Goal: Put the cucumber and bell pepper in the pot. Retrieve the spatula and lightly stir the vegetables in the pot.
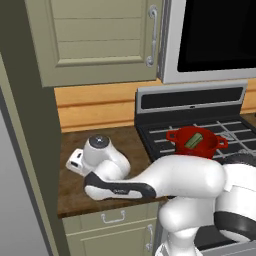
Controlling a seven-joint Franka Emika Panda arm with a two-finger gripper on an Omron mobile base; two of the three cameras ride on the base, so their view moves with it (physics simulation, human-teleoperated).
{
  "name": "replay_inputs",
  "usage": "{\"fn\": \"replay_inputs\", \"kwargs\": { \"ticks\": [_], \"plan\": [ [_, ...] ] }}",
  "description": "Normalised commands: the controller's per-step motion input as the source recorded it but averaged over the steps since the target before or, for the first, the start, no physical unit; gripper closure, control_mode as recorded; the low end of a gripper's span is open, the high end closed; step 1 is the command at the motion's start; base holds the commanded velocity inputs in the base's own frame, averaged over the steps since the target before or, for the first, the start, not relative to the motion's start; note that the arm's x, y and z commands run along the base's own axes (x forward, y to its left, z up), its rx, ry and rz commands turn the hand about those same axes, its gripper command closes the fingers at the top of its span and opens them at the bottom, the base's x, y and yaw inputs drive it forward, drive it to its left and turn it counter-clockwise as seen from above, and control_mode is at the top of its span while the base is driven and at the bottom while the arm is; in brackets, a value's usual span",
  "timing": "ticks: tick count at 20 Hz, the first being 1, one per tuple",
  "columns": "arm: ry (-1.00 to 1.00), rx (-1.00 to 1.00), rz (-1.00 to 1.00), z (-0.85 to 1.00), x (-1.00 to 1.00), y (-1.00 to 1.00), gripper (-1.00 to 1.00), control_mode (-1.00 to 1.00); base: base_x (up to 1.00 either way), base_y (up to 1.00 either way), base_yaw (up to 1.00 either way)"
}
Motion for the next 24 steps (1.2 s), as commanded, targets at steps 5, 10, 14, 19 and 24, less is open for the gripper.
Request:
{"fn": "replay_inputs", "kwargs": {
  "ticks": [5,10,14,19,24],
  "plan": [
    [0.13,0.35,-0.16,1.0,-0.55,-0.01,1.0,-1.0,0.0,0.0,0.0],
    [0.18,0.35,-0.2,1.0,-0.52,-0.11,1.0,-1.0,0.0,0.0,0.0],
    [0.25,0.41,-0.27,1.0,-0.41,-0.47,1.0,-1.0,0.0,0.0,0.0],
    [0.33,0.45,-0.34,1.0,-0.18,-0.77,1.0,-1.0,0.0,0.0,0.0],
    [0.42,0.47,-0.34,0.68,-0.01,-0.99,1.0,-1.0,0.0,0.0,0.0]
  ]
}}
